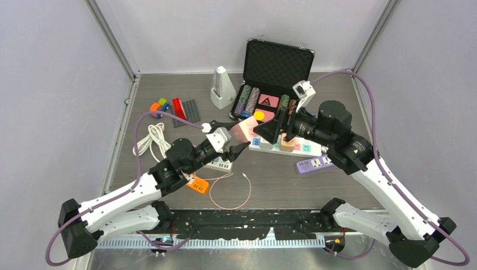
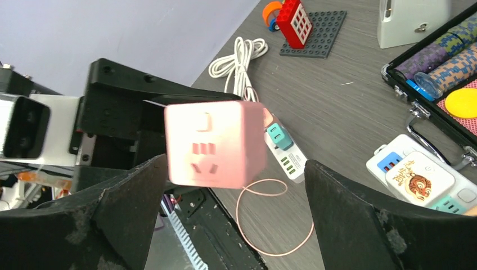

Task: Insert the plug

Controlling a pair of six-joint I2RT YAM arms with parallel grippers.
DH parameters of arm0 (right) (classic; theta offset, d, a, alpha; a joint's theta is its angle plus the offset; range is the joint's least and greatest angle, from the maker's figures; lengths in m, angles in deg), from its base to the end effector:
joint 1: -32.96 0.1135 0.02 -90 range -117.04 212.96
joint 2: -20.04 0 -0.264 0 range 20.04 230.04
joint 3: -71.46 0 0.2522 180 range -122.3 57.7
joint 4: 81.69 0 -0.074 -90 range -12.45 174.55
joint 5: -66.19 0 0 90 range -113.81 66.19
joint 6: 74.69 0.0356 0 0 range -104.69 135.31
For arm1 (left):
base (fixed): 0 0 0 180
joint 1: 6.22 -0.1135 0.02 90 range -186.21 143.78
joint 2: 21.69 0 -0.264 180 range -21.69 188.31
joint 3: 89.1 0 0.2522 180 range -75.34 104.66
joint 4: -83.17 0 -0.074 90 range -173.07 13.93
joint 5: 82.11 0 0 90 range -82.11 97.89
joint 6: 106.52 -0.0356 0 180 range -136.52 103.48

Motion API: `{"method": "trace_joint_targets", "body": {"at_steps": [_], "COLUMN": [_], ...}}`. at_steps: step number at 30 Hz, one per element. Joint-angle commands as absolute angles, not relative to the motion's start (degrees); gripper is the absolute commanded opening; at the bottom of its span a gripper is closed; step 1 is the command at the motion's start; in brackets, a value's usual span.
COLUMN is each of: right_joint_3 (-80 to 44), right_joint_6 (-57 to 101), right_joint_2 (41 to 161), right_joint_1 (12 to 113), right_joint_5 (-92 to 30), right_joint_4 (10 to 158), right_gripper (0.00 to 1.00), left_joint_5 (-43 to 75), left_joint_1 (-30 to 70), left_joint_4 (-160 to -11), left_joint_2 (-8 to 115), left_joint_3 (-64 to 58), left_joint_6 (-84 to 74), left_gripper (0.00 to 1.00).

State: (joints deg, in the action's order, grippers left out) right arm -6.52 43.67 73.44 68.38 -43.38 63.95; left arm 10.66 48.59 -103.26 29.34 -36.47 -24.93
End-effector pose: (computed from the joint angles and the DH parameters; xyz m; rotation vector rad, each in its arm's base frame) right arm 0.1544 0.1244 0.4121 -0.3815 1.8266 1.0922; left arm 0.1222 -0.1763 0.3411 0.8041 1.2286 -0.6981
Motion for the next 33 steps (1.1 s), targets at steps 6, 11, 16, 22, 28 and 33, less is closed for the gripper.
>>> {"method": "trace_joint_targets", "body": {"at_steps": [6,11,16,22,28,33], "right_joint_3": [-14.4,-15.1,-15.3,-17.4,-18.6,-14.7], "right_joint_6": [34.1,33.1,33.6,35.7,35.3,34.1], "right_joint_2": [80.3,82.9,84.9,87.8,87.5,83.1], "right_joint_1": [77.4,78.7,78.9,78.9,75.9,65.8], "right_joint_5": [-33.2,-32.6,-31.4,-30.7,-21.6,-19.6], "right_joint_4": [56.4,54.8,54.7,52.5,45.9,42.9], "right_gripper": [0.96,0.99,0.93,0.45,0.08,0.05], "left_joint_5": [10.9,12.8,14.5,13.3,4.0,-0.4], "left_joint_1": [48.8,49.2,49.3,49.4,49.4,49.4], "left_joint_4": [-99.2,-98.7,-98.1,-98.4,-99.3,-99.9], "left_joint_2": [32.6,33.0,32.6,32.9,30.4,26.6], "left_joint_3": [-31.2,-31.2,-31.3,-31.1,-33.2,-36.6], "left_joint_6": [-28.3,-29.6,-30.5,-28.9,-26.6,-25.3], "left_gripper": [0.00,0.00,0.00,0.24,0.87,1.00]}}
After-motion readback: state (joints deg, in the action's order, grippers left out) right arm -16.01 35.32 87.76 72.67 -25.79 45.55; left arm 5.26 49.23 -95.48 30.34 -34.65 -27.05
